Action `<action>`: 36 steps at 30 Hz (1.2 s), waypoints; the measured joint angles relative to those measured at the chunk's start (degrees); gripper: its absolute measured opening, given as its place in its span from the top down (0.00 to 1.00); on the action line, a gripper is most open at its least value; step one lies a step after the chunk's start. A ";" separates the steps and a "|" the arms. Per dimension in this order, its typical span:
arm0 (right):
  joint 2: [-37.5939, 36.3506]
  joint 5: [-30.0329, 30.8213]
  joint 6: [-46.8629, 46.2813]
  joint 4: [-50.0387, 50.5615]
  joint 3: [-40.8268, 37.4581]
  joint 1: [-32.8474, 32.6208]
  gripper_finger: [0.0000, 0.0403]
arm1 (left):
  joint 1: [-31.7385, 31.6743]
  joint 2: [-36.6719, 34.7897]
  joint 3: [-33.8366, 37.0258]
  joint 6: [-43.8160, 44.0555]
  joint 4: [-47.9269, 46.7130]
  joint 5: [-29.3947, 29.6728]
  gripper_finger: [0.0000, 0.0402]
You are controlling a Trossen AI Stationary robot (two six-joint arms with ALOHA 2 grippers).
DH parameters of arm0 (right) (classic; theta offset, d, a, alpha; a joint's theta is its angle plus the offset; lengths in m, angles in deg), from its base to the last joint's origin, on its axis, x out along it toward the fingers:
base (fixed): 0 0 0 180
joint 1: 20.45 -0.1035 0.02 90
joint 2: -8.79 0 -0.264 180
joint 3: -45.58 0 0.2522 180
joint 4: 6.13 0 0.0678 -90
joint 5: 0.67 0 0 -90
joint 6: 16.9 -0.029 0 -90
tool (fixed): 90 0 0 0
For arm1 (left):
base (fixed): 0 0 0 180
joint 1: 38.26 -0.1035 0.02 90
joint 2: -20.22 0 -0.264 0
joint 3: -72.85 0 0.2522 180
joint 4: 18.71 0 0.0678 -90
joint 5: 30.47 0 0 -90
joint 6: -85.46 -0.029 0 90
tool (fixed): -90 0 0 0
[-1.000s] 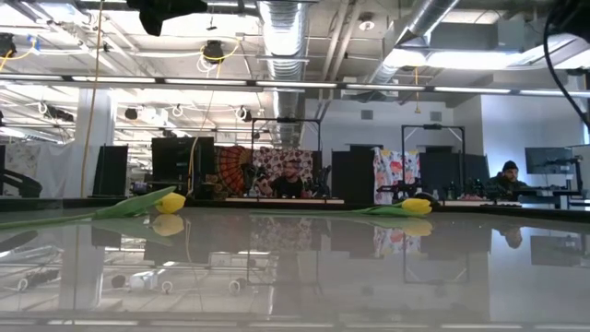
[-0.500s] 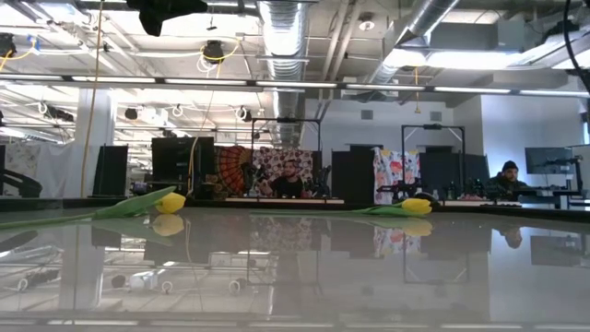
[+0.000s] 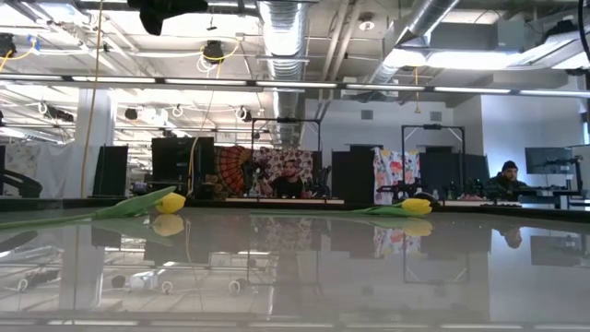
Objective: Sort flowers into vase by color
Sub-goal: Put the orange flower into the transparent flower vase
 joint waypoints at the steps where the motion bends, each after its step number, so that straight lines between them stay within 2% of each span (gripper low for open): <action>1: -0.02 -0.37 -0.71 0.00 0.00 0.00 0.92 | 0.02 0.00 0.00 -0.14 0.21 0.00 0.68; 5: -0.15 -1.40 -5.00 0.00 0.00 0.07 0.87 | 0.00 0.00 0.00 -0.12 1.88 -0.81 0.68; 9: -0.17 -4.54 -8.57 0.18 0.00 0.07 0.80 | -0.02 0.00 0.00 -0.12 3.29 -4.96 0.68; 15: -0.55 -6.02 -9.00 0.48 0.00 0.91 0.65 | 0.00 0.00 0.00 -0.12 4.46 -5.97 0.68; 18: -2.22 -10.51 -9.62 -0.63 0.02 1.06 0.58 | 0.00 0.00 0.00 -0.12 4.96 -6.37 0.68; 21: -5.46 -15.78 -14.52 -0.24 0.09 1.40 0.53 | 0.00 -0.03 -0.04 -0.08 6.00 -6.39 0.68; 23: -7.67 -19.86 -18.93 -0.40 0.09 1.86 0.52 | 0.00 -0.05 -0.44 0.38 5.60 -6.99 0.68; 27: -11.70 -34.19 -25.92 -0.97 0.09 4.21 0.53 | 0.00 -0.04 -0.50 0.90 5.87 -9.22 0.68; 29: -13.27 -39.09 -27.46 -1.73 0.09 5.03 0.54 | 0.02 -0.04 -0.50 0.99 5.86 -9.33 0.68; 31: -14.62 -41.91 -27.47 -3.44 0.09 5.09 0.55 | 0.02 -0.04 -0.50 1.66 5.90 -9.33 0.68; 36: -18.76 -42.51 -28.27 -3.70 0.09 4.14 0.60 | 0.02 -0.04 -0.50 2.59 5.92 -9.37 0.68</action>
